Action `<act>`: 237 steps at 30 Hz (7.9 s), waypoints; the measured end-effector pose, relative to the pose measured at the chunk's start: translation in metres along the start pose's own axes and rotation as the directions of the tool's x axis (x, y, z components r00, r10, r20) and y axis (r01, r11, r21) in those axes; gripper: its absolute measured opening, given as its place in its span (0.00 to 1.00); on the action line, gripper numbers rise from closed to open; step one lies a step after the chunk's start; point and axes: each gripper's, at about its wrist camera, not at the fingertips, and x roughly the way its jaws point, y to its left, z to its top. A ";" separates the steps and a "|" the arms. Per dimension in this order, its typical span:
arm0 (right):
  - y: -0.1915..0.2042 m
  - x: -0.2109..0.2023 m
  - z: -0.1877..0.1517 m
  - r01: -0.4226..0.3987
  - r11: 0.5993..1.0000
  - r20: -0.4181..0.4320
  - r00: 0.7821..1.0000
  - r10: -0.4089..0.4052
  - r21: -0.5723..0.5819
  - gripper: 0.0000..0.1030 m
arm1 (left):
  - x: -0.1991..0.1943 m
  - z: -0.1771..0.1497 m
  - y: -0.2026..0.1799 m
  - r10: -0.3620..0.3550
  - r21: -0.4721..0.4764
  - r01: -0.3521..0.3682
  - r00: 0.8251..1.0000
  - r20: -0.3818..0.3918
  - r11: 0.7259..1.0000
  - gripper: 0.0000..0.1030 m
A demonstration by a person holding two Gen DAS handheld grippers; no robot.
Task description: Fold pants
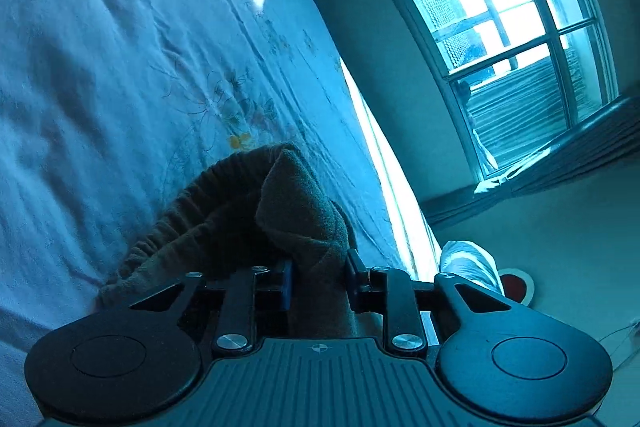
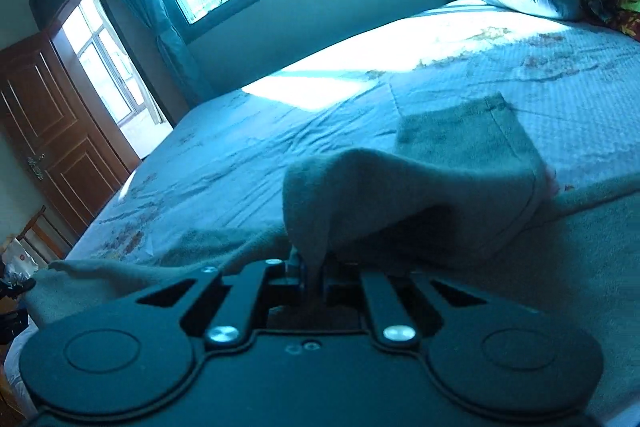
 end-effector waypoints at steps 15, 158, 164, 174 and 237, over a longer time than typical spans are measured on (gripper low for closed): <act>-0.008 -0.006 -0.043 0.083 0.996 -0.126 0.988 -0.087 -0.036 0.32 | -0.020 -0.038 0.005 0.374 0.288 -0.390 0.921 0.111 0.874 0.83; -0.267 -0.152 -0.044 0.217 0.843 0.073 0.955 -0.288 0.493 0.00 | 0.090 -0.216 -0.116 0.543 0.789 -0.507 0.794 0.273 0.346 1.00; -0.281 -0.151 -0.035 0.222 0.799 0.097 0.939 -0.329 0.558 0.06 | 0.091 -0.217 -0.116 0.550 0.783 -0.517 0.787 0.278 0.344 1.00; -0.275 -0.193 -0.052 0.177 0.793 0.202 0.913 -0.353 0.583 0.11 | 0.091 -0.217 -0.115 0.551 0.781 -0.521 0.786 0.281 0.346 1.00; -0.267 -0.167 -0.049 0.239 0.779 0.126 0.918 -0.375 0.579 0.10 | 0.088 -0.214 -0.111 0.540 0.776 -0.513 0.797 0.272 0.367 1.00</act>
